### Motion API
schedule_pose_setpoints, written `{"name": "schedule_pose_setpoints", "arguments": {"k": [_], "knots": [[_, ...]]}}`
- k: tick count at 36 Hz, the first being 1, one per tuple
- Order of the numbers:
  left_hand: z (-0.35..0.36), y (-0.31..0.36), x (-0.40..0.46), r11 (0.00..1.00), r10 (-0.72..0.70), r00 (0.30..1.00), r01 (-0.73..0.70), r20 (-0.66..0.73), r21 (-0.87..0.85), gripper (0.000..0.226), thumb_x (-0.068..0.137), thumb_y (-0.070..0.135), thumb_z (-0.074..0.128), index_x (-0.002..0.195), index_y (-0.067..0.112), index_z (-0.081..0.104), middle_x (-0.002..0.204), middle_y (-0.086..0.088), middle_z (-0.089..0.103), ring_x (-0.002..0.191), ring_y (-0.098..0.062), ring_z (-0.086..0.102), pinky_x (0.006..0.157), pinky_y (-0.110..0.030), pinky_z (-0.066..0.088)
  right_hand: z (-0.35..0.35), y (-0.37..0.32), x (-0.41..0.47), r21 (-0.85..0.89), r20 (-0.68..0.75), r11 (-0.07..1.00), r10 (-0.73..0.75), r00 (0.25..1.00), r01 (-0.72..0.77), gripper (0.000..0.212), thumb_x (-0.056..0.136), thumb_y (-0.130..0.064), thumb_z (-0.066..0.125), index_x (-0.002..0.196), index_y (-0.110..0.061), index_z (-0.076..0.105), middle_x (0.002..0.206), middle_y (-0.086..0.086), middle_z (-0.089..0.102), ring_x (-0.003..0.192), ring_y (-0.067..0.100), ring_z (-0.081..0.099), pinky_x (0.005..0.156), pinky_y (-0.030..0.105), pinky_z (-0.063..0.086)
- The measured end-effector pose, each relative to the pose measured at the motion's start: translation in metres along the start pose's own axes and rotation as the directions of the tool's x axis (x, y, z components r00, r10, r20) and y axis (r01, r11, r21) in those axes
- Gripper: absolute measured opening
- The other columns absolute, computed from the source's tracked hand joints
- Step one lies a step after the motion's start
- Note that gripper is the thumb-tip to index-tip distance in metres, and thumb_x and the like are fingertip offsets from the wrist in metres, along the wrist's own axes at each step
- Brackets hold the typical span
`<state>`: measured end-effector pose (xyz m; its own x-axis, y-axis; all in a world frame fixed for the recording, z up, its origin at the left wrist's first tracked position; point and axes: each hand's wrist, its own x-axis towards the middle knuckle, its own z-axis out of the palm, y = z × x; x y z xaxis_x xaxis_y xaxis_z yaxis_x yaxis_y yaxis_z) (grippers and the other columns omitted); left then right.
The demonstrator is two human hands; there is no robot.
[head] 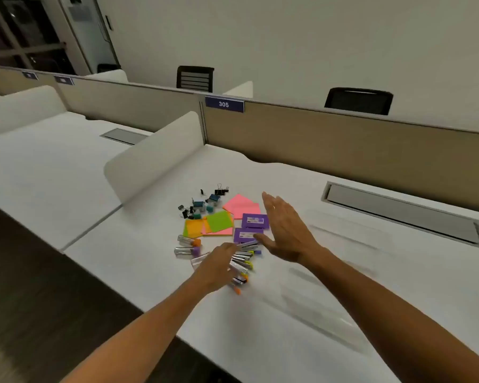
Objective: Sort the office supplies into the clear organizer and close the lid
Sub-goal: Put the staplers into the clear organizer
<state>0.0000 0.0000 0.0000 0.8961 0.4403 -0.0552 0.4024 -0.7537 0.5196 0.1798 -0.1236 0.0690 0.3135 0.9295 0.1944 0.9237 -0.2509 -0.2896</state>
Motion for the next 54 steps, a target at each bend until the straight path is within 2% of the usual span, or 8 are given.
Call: {"name": "schedule_pose_setpoints", "arguments": {"k": [4,9,14,19,31,40,48,54], "knots": [[0.01,-0.015,0.002,0.998,-0.042,0.999,0.043,0.034,-0.038,0.06,0.084,0.019,0.072,0.138,0.02,0.047,0.136,-0.002,0.049,0.124,-0.019,0.049,0.102,-0.03,0.043,0.025,-0.011,0.007,0.074,0.08,0.995,0.053,0.995,-0.059,0.097,0.091,-0.05,0.061,0.157,-0.013,0.002,0.163,0.007,0.018,0.147,0.024,0.024,0.118,0.039,0.029],[0.028,-0.028,0.002,0.997,0.007,0.995,0.0,0.095,-0.083,0.061,0.08,0.017,0.076,0.134,0.023,0.051,0.134,0.002,0.052,0.118,-0.017,0.054,0.094,-0.029,0.05,0.064,-0.021,0.009,0.092,0.188,0.98,0.157,0.97,-0.176,0.094,0.091,-0.041,0.062,0.157,-0.014,0.001,0.161,0.005,0.02,0.139,0.025,0.038,0.102,0.044,0.047],[0.046,-0.044,-0.002,0.998,0.031,0.994,-0.035,0.101,0.045,0.051,0.088,0.03,0.068,0.135,0.021,0.05,0.139,0.002,0.048,0.121,-0.015,0.048,0.104,-0.024,0.04,0.101,-0.027,0.007,0.091,0.214,0.945,0.289,0.933,-0.314,0.066,0.087,-0.034,0.064,0.144,-0.02,0.035,0.141,0.005,0.045,0.117,0.026,0.056,0.089,0.037,0.051],[0.056,-0.054,-0.004,0.992,0.115,0.992,-0.118,0.06,0.054,0.05,0.088,0.03,0.067,0.134,0.023,0.05,0.14,0.002,0.045,0.121,-0.015,0.045,0.104,-0.027,0.041,0.123,-0.037,0.006,0.068,0.273,0.898,0.403,0.873,-0.436,0.039,0.085,-0.044,0.062,0.12,-0.028,0.057,0.124,0.0,0.059,0.101,0.021,0.062,0.08,0.03,0.052],[0.07,-0.069,-0.01,0.989,0.114,0.993,-0.117,0.036,0.094,0.044,0.089,0.041,0.064,0.129,0.026,0.053,0.134,0.005,0.053,0.12,-0.012,0.045,0.105,-0.024,0.036,0.148,-0.049,0.001,-0.103,0.24,0.892,0.453,0.859,-0.441,0.035,0.095,-0.04,0.057,0.125,-0.022,0.053,0.129,0.005,0.051,0.103,0.02,0.058,0.084,0.033,0.054],[0.07,-0.071,-0.02,0.987,0.098,0.992,-0.107,0.078,0.119,0.035,0.09,0.046,0.06,0.119,0.027,0.058,0.116,0.006,0.057,0.098,-0.012,0.044,0.084,-0.025,0.041,0.156,-0.052,-0.007,-0.134,0.253,0.882,0.471,0.845,-0.451,0.045,0.088,-0.051,0.062,0.121,-0.021,0.054,0.127,0.003,0.049,0.105,0.016,0.05,0.081,0.027,0.05],[0.069,-0.065,-0.03,0.994,0.063,0.993,-0.072,0.104,0.083,0.038,0.092,0.044,0.058,0.123,0.023,0.057,0.122,0.005,0.056,0.103,-0.013,0.048,0.089,-0.024,0.043,0.148,-0.052,-0.019,-0.043,0.234,0.874,0.48,0.845,-0.484,0.043,0.085,-0.048,0.06,0.116,-0.018,0.055,0.119,0.003,0.049,0.092,0.015,0.051,0.073,0.026,0.044],[0.064,-0.057,-0.036,0.997,-0.032,0.996,0.037,0.088,-0.065,0.029,0.095,0.037,0.056,0.121,0.025,0.055,0.119,0.005,0.061,0.103,-0.011,0.054,0.091,-0.022,0.045,0.139,-0.054,-0.033,0.086,0.143,0.842,0.519,0.843,-0.533,0.036,0.085,-0.059,0.052,0.096,-0.025,0.048,0.094,-0.004,0.051,0.073,0.014,0.048,0.061,0.028,0.038]]}}
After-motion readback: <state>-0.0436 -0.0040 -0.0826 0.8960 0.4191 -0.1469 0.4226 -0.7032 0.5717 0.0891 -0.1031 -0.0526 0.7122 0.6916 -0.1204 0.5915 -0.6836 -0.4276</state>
